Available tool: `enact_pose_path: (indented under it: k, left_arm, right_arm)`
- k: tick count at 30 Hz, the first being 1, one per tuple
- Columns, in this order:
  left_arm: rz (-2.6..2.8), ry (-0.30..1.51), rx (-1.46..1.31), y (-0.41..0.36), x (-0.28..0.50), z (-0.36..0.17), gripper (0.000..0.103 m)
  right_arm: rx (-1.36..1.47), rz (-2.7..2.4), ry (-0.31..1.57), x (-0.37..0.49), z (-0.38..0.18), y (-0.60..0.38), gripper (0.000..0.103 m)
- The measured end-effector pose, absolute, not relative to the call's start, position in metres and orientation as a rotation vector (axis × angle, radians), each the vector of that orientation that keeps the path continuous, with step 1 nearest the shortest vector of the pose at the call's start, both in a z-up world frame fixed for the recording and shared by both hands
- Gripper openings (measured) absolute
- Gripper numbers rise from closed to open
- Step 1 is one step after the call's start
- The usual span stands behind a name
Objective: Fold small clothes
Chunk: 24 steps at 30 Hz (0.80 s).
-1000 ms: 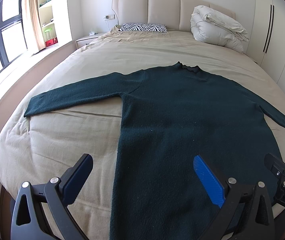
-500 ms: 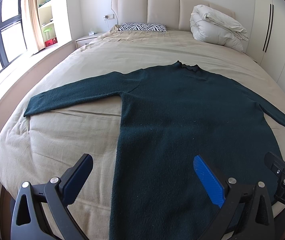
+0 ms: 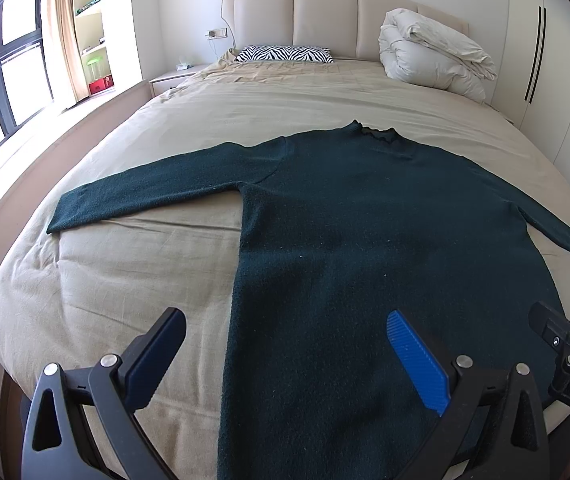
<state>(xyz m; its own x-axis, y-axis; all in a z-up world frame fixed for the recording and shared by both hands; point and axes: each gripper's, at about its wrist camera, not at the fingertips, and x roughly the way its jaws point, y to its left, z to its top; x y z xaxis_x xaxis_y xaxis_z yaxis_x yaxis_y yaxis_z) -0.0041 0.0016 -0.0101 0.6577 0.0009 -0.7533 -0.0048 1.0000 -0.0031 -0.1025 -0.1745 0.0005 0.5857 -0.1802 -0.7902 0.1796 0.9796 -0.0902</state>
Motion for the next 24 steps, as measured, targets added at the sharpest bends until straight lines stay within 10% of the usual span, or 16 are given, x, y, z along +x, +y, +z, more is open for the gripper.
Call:
enact_pose_path:
  k: [24]
  left_arm:
    - [0.004, 0.855, -0.004, 0.0010, -0.0040, -0.0100, 0.103]
  right_arm:
    - [0.000, -0.211, 0.923, -0.1042, -0.0007, -0.1785, 0.103]
